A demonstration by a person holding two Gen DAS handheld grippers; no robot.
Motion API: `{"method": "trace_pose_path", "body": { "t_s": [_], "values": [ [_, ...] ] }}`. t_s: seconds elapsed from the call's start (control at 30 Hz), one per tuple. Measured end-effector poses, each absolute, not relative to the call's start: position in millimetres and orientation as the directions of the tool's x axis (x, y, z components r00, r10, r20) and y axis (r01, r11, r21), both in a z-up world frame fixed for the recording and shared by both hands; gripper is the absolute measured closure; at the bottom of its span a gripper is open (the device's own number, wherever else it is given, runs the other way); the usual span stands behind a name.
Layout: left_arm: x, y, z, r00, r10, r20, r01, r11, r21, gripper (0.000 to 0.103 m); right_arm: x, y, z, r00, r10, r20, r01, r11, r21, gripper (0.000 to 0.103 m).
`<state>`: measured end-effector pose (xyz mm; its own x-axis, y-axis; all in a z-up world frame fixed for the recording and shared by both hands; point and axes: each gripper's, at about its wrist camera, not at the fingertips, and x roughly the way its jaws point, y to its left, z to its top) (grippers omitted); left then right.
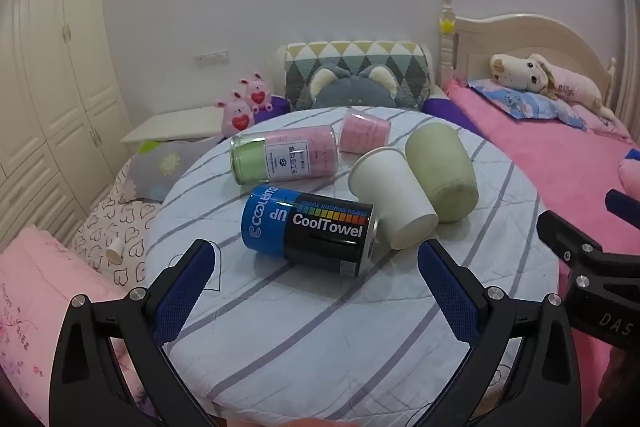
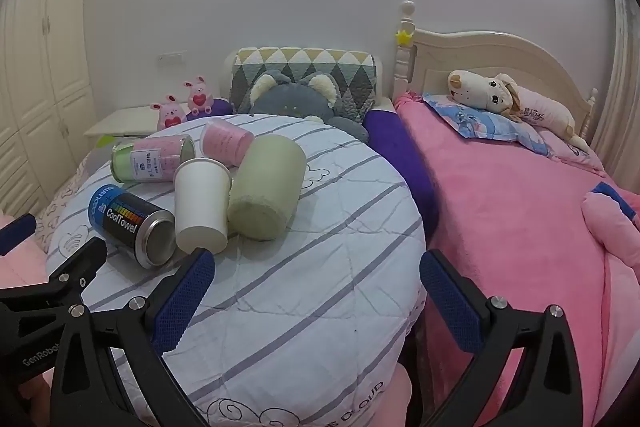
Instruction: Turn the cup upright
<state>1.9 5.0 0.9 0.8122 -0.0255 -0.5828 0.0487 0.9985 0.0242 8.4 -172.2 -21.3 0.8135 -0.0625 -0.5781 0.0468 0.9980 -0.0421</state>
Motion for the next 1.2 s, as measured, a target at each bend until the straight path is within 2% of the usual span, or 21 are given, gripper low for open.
{"method": "trace_pose_path", "body": {
  "t_s": [0.03, 1.2],
  "values": [
    [-3, 1, 2, 0.832, 0.018, -0.554, 0.031, 0.996, 0.079, 0.000, 8, -173, -21, 0.813, -0.057, -0.580, 0.043, 0.998, -0.038, 0.000],
    [0, 2, -2, 0.823, 0.035, -0.567, 0.004, 0.998, 0.067, 0.001, 8, -176, -26, 0.787, -0.022, -0.616, 0.024, 1.000, -0.005, 0.000]
  ]
}}
